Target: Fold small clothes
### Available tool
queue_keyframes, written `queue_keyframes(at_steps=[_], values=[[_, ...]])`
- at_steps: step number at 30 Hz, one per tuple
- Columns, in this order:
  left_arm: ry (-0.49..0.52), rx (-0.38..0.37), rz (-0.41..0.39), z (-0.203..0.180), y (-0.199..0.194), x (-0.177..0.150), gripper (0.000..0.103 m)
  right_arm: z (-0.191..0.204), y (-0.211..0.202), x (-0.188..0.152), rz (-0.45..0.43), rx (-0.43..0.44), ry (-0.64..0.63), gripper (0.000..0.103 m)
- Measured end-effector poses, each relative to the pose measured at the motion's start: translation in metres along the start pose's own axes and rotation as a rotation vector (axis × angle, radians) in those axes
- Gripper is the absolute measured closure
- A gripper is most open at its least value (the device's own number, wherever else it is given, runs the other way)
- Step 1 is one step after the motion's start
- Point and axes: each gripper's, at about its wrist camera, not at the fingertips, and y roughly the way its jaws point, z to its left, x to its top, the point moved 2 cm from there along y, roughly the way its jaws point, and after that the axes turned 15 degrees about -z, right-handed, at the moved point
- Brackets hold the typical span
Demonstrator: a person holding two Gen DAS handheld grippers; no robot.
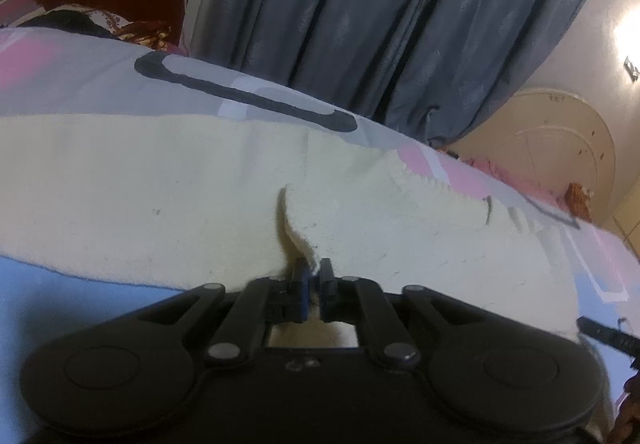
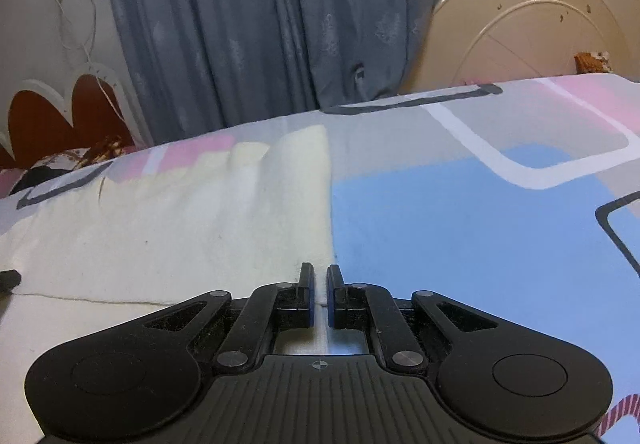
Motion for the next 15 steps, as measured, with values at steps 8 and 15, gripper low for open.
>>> queue_keyframes(at_steps=[8,15], values=[[0.161,-0.013,-0.127,-0.033,-0.020,0.011,0.038,0.005,-0.009,0.019,-0.080,0.042,0.041,0.098],[0.173,-0.014,-0.045,-0.060,0.026,-0.005,0.037,0.076,0.031,0.011,-0.009,0.217,-0.066,0.098]])
